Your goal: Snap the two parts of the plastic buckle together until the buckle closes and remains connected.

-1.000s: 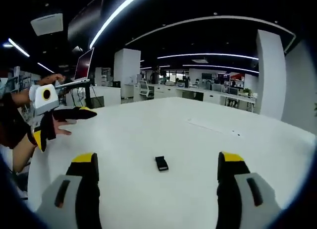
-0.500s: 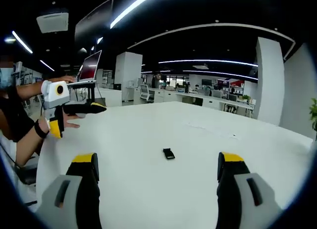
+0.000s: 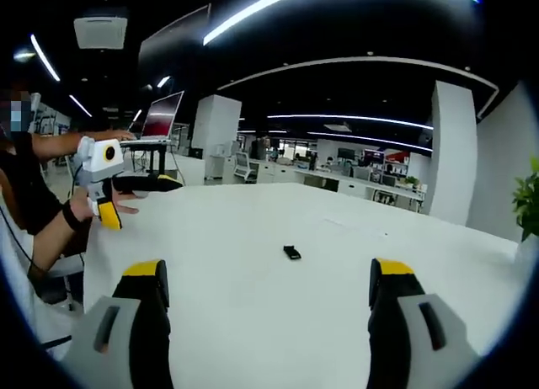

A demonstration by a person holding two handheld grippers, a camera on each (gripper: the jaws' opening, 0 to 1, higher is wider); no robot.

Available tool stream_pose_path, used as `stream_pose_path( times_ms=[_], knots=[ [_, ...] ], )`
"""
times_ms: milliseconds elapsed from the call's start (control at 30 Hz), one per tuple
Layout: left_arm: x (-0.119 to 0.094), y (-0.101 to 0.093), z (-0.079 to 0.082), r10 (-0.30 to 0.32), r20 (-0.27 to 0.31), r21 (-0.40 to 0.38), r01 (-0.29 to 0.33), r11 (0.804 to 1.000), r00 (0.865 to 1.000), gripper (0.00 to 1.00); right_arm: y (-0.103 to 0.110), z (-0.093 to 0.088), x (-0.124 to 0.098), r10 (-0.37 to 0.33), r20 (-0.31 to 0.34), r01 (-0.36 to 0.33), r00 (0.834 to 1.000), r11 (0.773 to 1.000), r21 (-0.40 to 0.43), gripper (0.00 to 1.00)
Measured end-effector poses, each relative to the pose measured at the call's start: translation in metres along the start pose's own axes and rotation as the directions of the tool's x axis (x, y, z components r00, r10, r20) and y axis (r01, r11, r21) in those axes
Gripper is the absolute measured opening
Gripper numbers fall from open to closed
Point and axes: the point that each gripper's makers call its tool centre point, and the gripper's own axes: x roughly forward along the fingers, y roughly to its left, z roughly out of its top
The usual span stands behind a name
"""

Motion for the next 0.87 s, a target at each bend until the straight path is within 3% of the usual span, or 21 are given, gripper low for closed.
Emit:
stream_pose_path(
  times_ms=[367,567,733,867],
  knots=[
    [-0.018,-0.006,-0.006,0.018,0.013,0.024,-0.018,1.0,1.0,0.99,0.005,-0.024,-0.031,-0.022,-0.001,0.022,1.0,0.999,0.036,0.99],
    [-0.014,-0.007,-0.017,0.014,-0.018,0.012,-0.014,1.0,1.0,0.99,0.006,-0.028,-0.031,-0.022,-0.008,0.023,1.0,0.998,0.05,0.98],
    [-0.015,-0.005,-0.013,0.013,0.003,-0.001,-0.013,1.0,1.0,0.99,0.004,-0.03,-0.028,-0.024,-0.011,0.024,1.0,0.998,0.051,0.98],
    [-0.016,-0.002,-0.017,0.023,-0.014,0.003,-0.023,1.0,1.0,0.99,0.006,-0.03,-0.028,-0.02,-0.01,0.021,1.0,0.998,0.051,0.98]
  ],
)
